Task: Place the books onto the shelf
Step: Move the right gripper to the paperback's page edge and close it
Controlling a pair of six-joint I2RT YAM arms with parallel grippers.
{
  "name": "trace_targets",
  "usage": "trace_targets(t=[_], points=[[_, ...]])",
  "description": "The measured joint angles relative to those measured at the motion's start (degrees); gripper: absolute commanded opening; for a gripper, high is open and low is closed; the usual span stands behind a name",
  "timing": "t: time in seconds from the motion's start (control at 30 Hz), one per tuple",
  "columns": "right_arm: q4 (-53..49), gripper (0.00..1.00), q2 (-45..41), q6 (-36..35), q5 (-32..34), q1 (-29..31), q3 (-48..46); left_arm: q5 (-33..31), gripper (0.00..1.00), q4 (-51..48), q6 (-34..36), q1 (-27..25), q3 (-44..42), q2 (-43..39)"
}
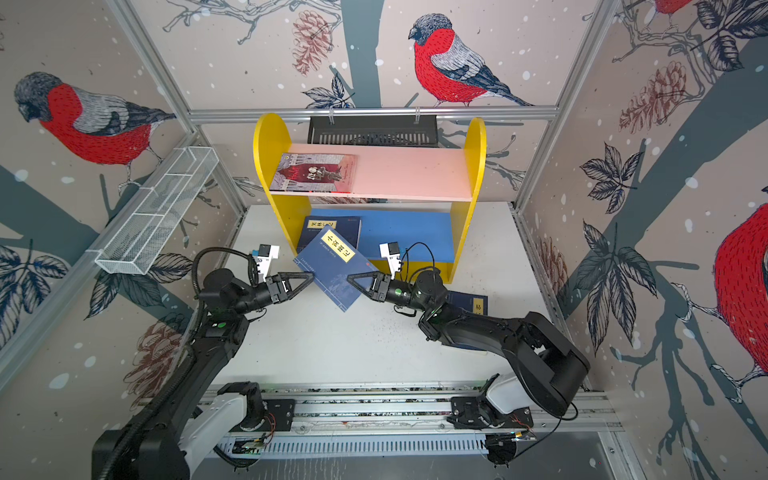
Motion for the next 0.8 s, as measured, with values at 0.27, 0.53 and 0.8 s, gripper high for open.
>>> trace_targets(t=[0.27,0.53,0.8], points=[[-24.4,0.0,-6.8,-14.3,-7.0,-3.8,4.9,6.1,0.73,6.2,-4.6,0.1,0.2,2.0],[-41.2,0.0,-9.9,-24.3,-11.5,-5.2,9.1,6.1,0.74,2.5,-1.1,0.1,0.2,1.4],[-46.5,0.0,-12.3,-26.6,-16.0,-6.5,9.4,6.4,0.71,-2.1,3.5,0.0,0.9,0.5]])
